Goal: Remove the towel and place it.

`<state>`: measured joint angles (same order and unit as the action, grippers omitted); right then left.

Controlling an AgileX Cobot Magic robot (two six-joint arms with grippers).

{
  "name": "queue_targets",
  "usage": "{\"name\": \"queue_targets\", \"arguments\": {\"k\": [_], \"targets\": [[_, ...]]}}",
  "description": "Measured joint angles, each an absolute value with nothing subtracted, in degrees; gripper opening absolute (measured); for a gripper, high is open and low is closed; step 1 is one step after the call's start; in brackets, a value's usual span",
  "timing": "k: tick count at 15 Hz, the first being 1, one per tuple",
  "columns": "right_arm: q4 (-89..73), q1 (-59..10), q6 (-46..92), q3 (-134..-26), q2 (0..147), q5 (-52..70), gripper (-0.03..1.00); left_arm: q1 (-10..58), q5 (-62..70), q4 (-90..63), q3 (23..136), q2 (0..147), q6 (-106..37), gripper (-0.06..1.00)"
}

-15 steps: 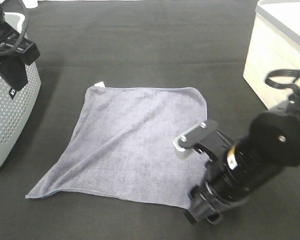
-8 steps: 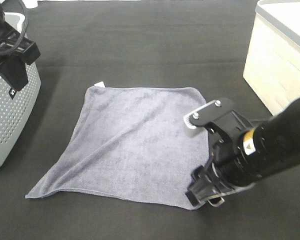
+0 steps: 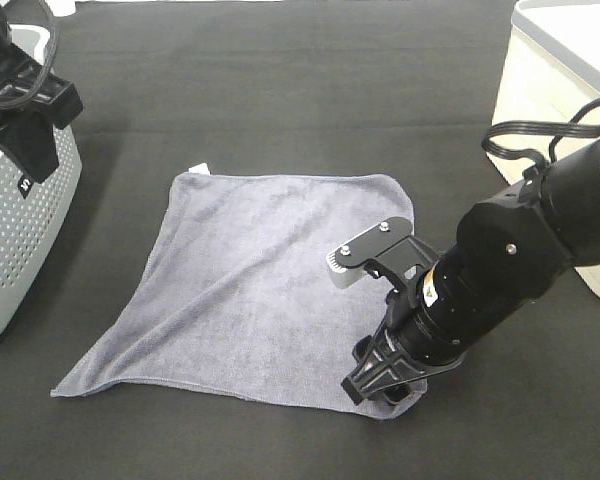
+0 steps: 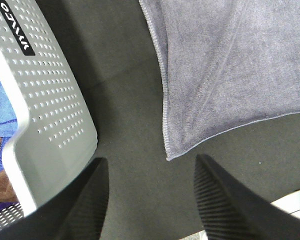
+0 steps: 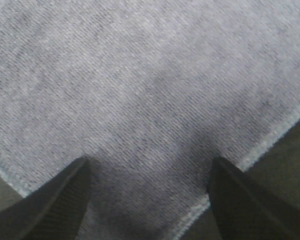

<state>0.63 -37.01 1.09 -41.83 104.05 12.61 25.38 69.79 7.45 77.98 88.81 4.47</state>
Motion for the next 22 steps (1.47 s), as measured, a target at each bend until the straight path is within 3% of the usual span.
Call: {"name": "queue_targets", "arguments": {"k": [16, 22], "targets": [[4.0, -36.8, 0.0, -40.1, 101.4, 22.1, 0.65, 25.4, 69.8, 7.4, 78.0, 88.8, 4.3, 0.50], [4.5, -36.8, -1.8, -39.8, 90.9, 30.9, 0.65, 25.4, 69.8, 7.4, 78.0, 88.8, 4.2, 0.50]]}}
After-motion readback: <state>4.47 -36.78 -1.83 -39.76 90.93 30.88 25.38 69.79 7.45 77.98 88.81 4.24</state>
